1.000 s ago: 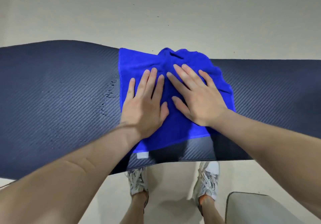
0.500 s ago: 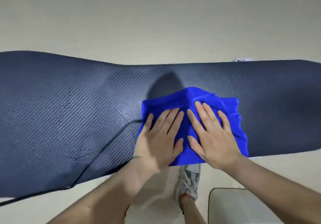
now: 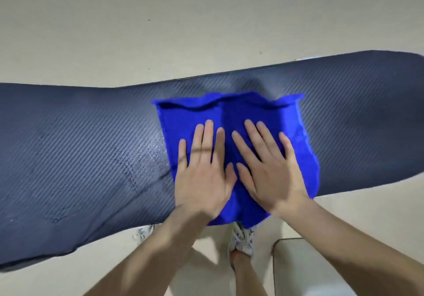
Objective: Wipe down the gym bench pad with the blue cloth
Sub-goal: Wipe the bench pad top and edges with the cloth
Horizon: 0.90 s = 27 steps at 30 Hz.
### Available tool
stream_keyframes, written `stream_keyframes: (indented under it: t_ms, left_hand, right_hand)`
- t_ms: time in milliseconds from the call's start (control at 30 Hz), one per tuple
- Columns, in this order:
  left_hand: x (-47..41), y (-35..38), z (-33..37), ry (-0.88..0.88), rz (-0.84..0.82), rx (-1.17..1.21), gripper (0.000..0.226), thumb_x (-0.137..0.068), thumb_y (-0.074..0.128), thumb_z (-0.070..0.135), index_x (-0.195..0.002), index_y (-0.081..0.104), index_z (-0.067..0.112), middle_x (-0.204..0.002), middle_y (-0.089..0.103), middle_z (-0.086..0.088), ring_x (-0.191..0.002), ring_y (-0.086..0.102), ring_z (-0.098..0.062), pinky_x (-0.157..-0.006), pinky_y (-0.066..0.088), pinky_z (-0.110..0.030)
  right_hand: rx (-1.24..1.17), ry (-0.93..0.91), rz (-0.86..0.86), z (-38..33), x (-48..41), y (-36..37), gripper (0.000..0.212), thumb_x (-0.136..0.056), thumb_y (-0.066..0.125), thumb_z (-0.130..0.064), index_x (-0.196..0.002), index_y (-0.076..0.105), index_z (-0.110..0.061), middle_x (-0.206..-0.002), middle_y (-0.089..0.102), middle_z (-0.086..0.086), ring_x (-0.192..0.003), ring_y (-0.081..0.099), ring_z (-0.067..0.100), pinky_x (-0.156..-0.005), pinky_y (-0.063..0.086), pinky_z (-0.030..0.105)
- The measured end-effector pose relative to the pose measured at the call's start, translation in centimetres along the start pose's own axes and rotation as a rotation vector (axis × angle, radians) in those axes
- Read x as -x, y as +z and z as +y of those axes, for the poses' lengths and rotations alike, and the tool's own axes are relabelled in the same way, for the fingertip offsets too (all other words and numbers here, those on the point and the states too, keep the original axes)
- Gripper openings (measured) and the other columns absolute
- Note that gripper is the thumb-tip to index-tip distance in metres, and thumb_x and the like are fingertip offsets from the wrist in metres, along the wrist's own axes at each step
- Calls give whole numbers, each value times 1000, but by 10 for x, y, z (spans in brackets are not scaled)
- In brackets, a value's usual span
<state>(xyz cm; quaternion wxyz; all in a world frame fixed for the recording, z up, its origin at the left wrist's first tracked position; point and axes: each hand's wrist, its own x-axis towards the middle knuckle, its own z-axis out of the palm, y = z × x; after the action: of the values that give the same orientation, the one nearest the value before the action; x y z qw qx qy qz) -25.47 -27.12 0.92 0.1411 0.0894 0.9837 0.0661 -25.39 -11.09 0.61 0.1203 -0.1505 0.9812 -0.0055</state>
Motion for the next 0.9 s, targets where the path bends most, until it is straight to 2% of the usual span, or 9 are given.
stream_keyframes:
  t_ms: [67, 133, 267, 400, 500, 633, 700, 767, 900]
  left_hand:
    - [-2, 2, 18, 13, -41, -45, 65, -85, 36, 43, -138, 44, 6, -137, 50, -18, -132, 39, -32, -111, 17, -52]
    - [-23, -1, 35, -3, -26, -52, 57, -85, 37, 40, -126, 52, 4, -123, 58, -19, -121, 46, -34, -107, 20, -52]
    - [-93, -9, 70, -20, 90, -10, 54, -90, 33, 37, -131, 45, 5, -131, 51, -18, -125, 42, -34, -108, 25, -52]
    - [-154, -13, 96, 38, 122, 3, 65, -92, 24, 39, -148, 22, 7, -156, 22, -15, -145, 18, -26, -116, 10, -50]
    - [-133, -5, 110, 100, 77, -12, 67, -91, 22, 40, -150, 16, 9, -159, 10, -14, -147, 9, -26, -117, 6, -49]
    - [-71, 5, 148, 220, -21, 7, 68, -91, 27, 42, -149, 21, 6, -158, 17, -13, -146, 13, -26, -116, 8, -49]
    - [-64, 5, 163, 225, -54, -17, 69, -90, 29, 42, -148, 24, 6, -153, 33, -10, -139, 31, -26, -112, 14, -50]
    - [-80, 3, 178, 257, -48, -23, 67, -90, 32, 41, -147, 27, 6, -143, 48, -6, -127, 47, -29, -108, 23, -52]
    - [-152, -1, 216, 298, 68, -15, 64, -94, 25, 42, -149, 22, 9, -153, 35, -5, -137, 37, -27, -113, 19, -50]
  right_hand:
    - [6, -39, -4, 19, 12, 2, 57, -96, 31, -45, -150, 31, -25, -157, 33, 5, -145, 27, 21, -113, 21, 49]
    - [-21, -64, 35, 40, -4, 0, 54, -95, 36, -43, -145, 41, -24, -153, 39, 5, -144, 31, 21, -113, 23, 48]
    - [-67, 24, 69, 96, -54, -14, 54, -97, 29, -42, -148, 36, -26, -158, 31, 4, -146, 25, 21, -115, 18, 50]
    - [-92, 161, 109, 135, -78, -18, 54, -99, 25, -40, -151, 26, -27, -161, 20, 1, -148, 16, 19, -115, 14, 51]
    - [-94, 250, 120, 130, -34, -5, 54, -100, 26, -41, -153, 24, -28, -162, 18, 1, -149, 15, 19, -116, 16, 48]
    - [-21, 196, -24, 144, 39, 3, 57, -98, 22, -44, -153, 14, -28, -162, 14, 1, -148, 18, 20, -115, 21, 48]
    - [0, 121, -66, 169, 44, -1, 60, -97, 24, -47, -153, 16, -28, -162, 15, 0, -148, 19, 20, -116, 22, 47]
    - [-8, 106, -41, 197, 29, -6, 61, -95, 30, -50, -151, 27, -27, -161, 20, 1, -147, 22, 20, -115, 21, 48]
    - [-87, 235, 60, 262, -22, -19, 61, -93, 31, -51, -150, 31, -27, -162, 20, 2, -148, 17, 22, -116, 18, 51]
